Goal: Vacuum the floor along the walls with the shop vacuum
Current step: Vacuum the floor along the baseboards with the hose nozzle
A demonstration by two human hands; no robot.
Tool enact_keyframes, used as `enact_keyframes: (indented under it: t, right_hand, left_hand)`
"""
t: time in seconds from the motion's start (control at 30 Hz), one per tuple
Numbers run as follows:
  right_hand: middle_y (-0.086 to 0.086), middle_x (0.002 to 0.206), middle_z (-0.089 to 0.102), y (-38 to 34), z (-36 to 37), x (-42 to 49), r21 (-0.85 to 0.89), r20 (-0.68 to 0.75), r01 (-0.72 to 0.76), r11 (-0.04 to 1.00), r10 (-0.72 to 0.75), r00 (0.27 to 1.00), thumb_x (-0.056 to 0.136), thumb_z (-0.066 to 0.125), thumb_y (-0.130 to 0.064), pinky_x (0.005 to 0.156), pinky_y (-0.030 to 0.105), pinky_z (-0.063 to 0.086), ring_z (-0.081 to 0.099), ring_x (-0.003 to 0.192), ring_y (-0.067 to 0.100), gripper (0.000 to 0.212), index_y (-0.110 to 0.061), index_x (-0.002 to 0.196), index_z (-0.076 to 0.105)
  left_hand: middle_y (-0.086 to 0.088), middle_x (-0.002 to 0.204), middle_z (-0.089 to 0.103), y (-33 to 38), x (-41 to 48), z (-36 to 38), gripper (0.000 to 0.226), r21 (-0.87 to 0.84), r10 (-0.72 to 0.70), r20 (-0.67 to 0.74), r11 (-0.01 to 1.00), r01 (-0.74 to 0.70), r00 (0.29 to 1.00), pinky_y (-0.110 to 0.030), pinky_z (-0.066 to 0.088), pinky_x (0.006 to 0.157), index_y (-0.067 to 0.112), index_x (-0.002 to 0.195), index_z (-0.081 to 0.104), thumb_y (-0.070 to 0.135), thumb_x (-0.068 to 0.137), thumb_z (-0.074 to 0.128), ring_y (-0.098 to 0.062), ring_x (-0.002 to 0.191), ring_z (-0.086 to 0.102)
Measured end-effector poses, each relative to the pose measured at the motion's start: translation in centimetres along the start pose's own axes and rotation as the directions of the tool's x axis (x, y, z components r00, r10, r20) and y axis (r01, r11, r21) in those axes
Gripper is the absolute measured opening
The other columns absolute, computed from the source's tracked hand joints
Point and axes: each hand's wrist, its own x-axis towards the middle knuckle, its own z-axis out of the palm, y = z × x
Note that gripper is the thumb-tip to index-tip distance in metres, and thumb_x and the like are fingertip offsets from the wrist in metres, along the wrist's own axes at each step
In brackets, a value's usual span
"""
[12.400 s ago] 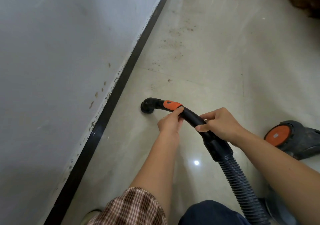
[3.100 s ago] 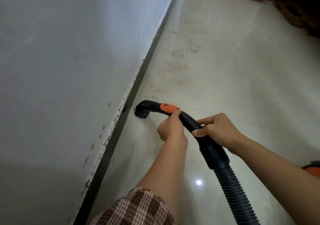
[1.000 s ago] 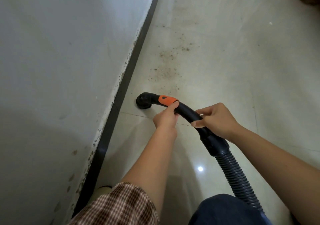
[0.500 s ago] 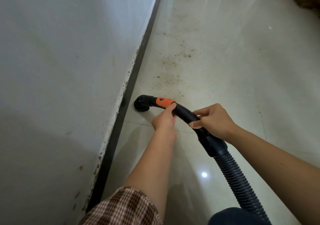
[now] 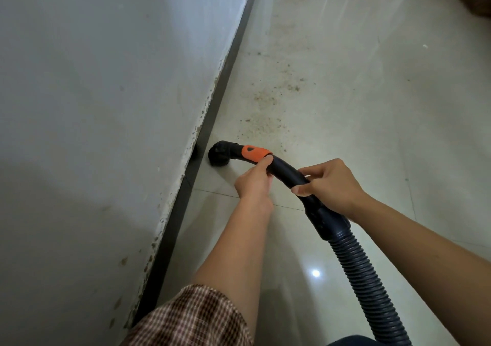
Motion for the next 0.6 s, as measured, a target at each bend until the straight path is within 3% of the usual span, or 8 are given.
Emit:
enact_keyframes:
  t: [0.33, 0.6]
  right_hand:
    - [0.007, 0.072, 0.074, 2.4, -3.2, -1.5, 0.005, -0.045, -0.048, 0.999, 0.048, 0.998, 0.072, 0.078, -0.009, 0.069, 0.035, 0.059, 0.067, 0.058, 0.019, 0.019, -0.024, 0.085, 0.078]
    - [0.01, 0.074, 0.075, 3.7, -4.7, -2.8, 0.003, -0.039, -0.081, 0.997, 0.081, 0.996, 0.071, 0.079, -0.008, 0.075, 0.042, 0.06, 0.069, 0.065, 0.027, 0.019, -0.022, 0.083, 0.078]
  left_hand:
    - [-0.003, 0.083, 0.072, -3.2, -0.9, 2.4, 0.017, 0.066, -0.044, 0.066, 0.997, 0.04, 0.997, -0.017, 0.049, 0.058, 0.008, 0.084, 0.063, 0.008, 0.078, 0.079, -0.004, 0.064, 0.069]
    - [-0.001, 0.078, 0.072, -5.5, -2.1, 3.1, 0.019, 0.065, -0.072, 0.029, 0.995, 0.07, 0.997, -0.014, 0.047, 0.052, 0.011, 0.079, 0.062, 0.011, 0.076, 0.081, -0.002, 0.056, 0.068]
